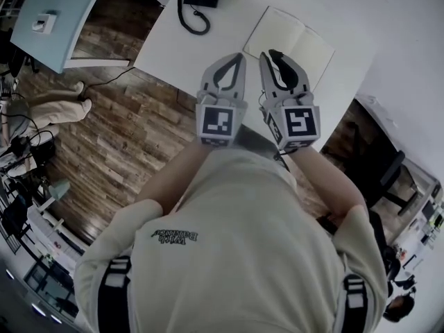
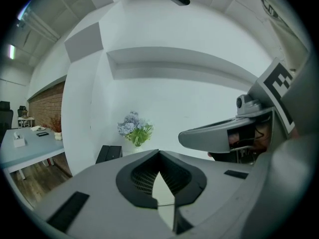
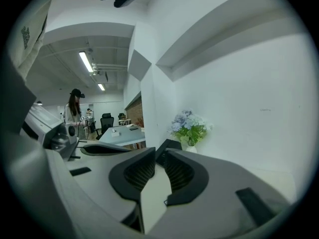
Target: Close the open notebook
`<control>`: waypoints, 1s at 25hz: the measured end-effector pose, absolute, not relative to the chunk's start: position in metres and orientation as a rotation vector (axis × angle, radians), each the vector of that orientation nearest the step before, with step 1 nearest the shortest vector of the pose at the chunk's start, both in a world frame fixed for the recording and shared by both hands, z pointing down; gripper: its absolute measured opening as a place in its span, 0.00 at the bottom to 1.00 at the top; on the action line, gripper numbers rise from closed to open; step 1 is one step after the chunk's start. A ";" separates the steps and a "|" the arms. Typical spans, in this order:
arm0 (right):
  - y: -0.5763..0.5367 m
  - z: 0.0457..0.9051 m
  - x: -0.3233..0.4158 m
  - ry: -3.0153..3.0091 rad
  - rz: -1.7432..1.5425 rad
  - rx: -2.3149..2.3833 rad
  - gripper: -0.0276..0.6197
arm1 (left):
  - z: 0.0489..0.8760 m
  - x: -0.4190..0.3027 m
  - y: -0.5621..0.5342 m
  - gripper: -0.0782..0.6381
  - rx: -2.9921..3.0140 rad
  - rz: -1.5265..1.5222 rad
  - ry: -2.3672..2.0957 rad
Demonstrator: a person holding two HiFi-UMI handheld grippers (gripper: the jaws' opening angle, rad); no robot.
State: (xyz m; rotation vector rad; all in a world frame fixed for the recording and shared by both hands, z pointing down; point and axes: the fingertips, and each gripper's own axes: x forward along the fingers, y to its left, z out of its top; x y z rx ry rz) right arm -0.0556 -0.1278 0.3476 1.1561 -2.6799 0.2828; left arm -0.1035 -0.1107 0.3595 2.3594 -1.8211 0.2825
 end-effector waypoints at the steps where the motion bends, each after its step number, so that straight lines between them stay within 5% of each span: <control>1: -0.131 0.354 -0.058 -2.668 0.278 1.148 0.14 | 0.364 -0.106 -0.114 0.13 2.354 0.290 -1.819; 25: -0.166 0.541 -0.089 -2.349 0.275 0.897 0.28 | 0.520 -0.124 -0.159 0.13 2.215 0.531 -1.623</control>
